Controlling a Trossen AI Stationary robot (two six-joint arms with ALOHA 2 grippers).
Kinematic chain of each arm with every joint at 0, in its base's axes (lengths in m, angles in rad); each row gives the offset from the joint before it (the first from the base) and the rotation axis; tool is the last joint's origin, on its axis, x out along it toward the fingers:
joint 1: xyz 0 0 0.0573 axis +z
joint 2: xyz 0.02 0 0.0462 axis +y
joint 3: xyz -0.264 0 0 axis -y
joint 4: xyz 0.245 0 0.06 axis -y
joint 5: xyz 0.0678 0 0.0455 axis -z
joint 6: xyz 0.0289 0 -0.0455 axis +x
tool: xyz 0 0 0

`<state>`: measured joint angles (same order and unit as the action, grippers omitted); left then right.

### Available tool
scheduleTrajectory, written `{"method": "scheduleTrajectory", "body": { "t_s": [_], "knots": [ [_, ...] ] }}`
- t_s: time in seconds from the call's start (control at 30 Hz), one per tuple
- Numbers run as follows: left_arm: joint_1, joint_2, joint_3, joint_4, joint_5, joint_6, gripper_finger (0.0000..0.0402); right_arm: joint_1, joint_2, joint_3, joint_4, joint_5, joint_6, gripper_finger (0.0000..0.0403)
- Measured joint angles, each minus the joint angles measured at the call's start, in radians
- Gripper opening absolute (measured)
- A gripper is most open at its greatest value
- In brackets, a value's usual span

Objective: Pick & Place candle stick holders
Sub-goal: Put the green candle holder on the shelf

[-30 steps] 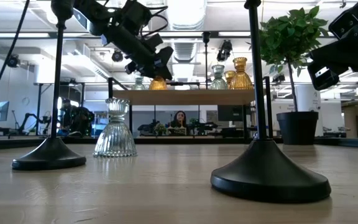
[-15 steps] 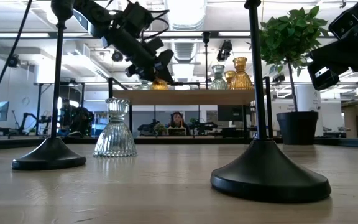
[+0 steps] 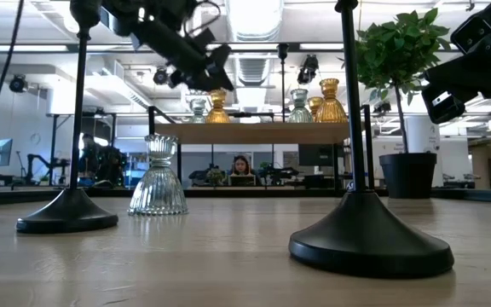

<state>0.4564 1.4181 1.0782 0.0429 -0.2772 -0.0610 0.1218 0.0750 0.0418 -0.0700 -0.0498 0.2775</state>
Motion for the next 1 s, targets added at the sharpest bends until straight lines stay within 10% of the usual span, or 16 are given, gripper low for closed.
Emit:
{"method": "scheduleTrajectory", "body": {
  "t_s": [0.27,0.4,0.63,1.0],
  "knots": [
    [0.000,-0.181,0.000,-0.040,0.013,0.042,0.0195,0.000,0.000,0.000,0.000,0.000,0.000,0.0008],
    [0.000,-0.306,0.000,-0.159,0.201,0.083,0.0195,0.000,0.000,0.000,0.000,0.000,0.000,0.0008],
    [-0.002,-0.512,0.001,-0.562,0.569,0.184,0.0195,0.000,0.000,0.000,0.000,0.000,0.000,0.0008],
    [-0.006,-0.618,-0.022,-1.163,0.694,0.335,0.0195,0.000,0.000,0.000,0.000,0.000,0.000,0.0008]
  ]
}}
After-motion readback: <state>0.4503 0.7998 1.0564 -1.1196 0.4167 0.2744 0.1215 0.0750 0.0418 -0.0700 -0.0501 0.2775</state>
